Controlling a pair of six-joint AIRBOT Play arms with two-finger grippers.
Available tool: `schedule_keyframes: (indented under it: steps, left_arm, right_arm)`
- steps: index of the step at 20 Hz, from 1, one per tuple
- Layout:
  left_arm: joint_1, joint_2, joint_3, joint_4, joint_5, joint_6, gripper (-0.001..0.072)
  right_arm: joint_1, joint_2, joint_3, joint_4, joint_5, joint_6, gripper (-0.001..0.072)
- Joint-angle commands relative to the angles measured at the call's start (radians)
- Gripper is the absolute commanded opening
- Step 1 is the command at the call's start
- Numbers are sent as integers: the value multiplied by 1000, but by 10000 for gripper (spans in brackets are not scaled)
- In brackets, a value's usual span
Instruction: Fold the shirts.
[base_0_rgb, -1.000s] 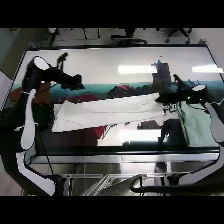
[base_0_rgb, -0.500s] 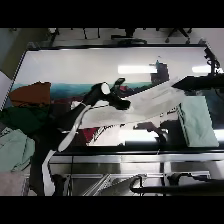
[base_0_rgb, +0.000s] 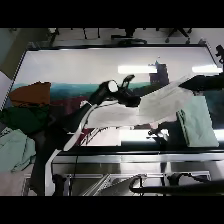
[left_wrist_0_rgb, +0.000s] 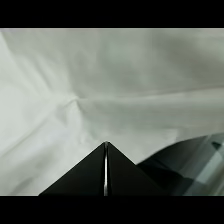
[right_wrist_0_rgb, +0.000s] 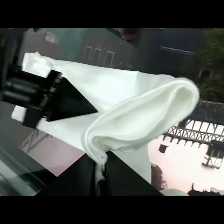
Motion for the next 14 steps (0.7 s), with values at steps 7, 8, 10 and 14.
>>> schedule_keyframes:
  steps: [7, 8, 10, 14]
  left_arm:
    - [333, 540, -5, -194, -141, 90, 21]
    - [352, 581, -6, -193, -146, 90, 21]
    - [375, 643, -6, -185, -171, 102, 21]
    - [380, 700, -6, -185, -260, 135, 21]
  right_arm:
    - [513, -46, 0, 87, -365, 53, 21]
    - [619, -67, 0, 87, -457, 53, 22]
    - [831, -127, 0, 87, -662, 22, 21]
    - [1154, -330, 0, 87, -1046, -88, 42]
